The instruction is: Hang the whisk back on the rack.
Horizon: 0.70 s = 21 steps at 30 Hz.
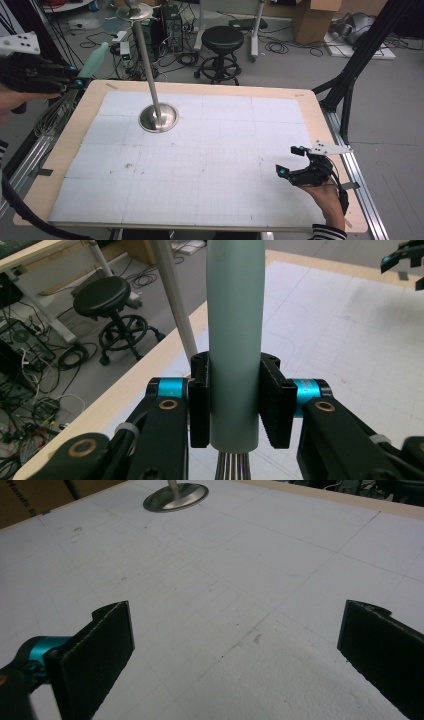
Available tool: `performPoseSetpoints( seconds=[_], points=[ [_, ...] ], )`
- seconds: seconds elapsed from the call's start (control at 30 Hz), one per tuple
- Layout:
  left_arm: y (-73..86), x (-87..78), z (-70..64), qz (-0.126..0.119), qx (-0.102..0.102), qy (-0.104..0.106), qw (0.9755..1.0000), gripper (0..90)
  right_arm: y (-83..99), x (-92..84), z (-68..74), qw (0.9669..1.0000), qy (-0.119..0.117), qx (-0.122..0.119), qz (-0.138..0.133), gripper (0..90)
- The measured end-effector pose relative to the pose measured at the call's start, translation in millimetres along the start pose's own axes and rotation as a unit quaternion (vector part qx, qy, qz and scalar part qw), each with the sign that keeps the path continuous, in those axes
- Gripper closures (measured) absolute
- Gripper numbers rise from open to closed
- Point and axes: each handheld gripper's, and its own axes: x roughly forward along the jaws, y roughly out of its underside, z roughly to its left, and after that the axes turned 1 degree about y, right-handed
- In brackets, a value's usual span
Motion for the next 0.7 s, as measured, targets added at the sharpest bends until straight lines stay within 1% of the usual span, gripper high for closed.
performPoseSetpoints(
  seconds=[0.07,0.13,0.17,0.33,0.43,0.57,0.63,0.67,0.7],
  points=[
    [-2.9,-2.5,4.5,-0.005,0.0,-0.006,1.0,69.6,-0.1,-0.2,0.0,1.0,0.0,0.001,0.0,0.8],
    [-6.2,-4.2,9.2,-0.013,-0.002,-0.005,0.9999,69.6,0.0,-0.2,-0.1,1.0,0.001,0.002,0.0,0.8],
    [-7.8,-4.6,11.0,-0.017,-0.003,-0.009,0.9998,69.6,0.1,-0.1,-0.3,1.0,0.001,0.002,0.0,0.8],
    [-15.3,-4.5,20.2,-0.028,-0.007,-0.013,0.9995,69.6,0.7,0.2,-1.0,1.0,0.003,0.002,0.002,0.8],
    [-19.4,-3.8,26.7,-0.03,-0.008,-0.019,0.9994,69.6,1.2,0.3,-1.1,1.0,0.003,0.002,0.001,0.8],
    [-22.5,-1.1,34.6,-0.032,-0.016,-0.025,0.9991,69.6,1.2,0.3,-1.3,1.0,0.003,0.003,0.003,0.8],
    [-24.0,1.4,38.1,-0.031,-0.017,-0.029,0.999,69.6,1.3,0.8,-1.2,1.0,0.002,0.003,0.005,0.8],
    [-24.6,2.2,39.5,-0.028,-0.014,-0.03,0.9991,69.6,1.4,1.1,-1.1,1.0,0.003,0.002,0.006,0.8],
    [-25.3,4.5,41.1,-0.031,-0.019,-0.03,0.9989,69.6,1.4,1.3,-0.9,1.0,0.003,0.002,0.006,0.8]
  ],
)
